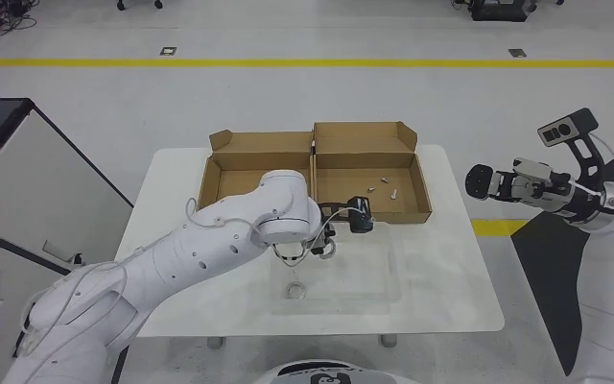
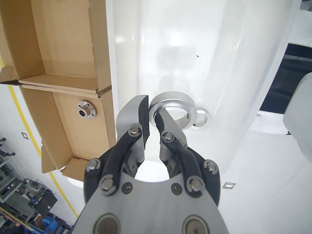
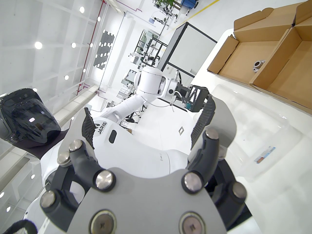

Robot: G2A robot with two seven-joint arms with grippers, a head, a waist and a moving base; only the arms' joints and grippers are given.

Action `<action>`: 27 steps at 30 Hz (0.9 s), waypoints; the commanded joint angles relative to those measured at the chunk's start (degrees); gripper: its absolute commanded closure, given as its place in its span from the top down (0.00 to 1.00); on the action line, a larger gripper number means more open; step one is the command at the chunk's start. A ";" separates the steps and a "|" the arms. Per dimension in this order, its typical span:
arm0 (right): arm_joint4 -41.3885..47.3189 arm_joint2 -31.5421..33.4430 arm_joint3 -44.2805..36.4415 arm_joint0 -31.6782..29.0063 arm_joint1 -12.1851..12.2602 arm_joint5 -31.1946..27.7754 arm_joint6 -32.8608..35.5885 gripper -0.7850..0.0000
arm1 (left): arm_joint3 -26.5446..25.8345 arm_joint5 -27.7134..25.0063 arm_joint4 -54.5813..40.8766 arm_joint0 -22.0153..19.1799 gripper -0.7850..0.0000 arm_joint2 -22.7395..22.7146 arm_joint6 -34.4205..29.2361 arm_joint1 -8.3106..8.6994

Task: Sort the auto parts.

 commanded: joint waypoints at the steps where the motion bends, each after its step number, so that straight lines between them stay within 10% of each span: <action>1: 0.00 0.00 0.00 0.00 0.00 0.00 0.00 1.00 | 0.06 -0.01 0.09 -0.01 0.00 0.04 0.01 -0.01; 8: 0.00 0.00 0.00 0.00 0.00 0.00 0.00 1.00 | 0.06 -0.01 0.09 -0.01 0.00 0.04 0.01 -0.01; 27: 0.00 0.00 0.00 0.00 0.00 0.00 0.00 1.00 | 5.12 -9.92 -22.34 11.63 0.00 -23.22 16.15 6.49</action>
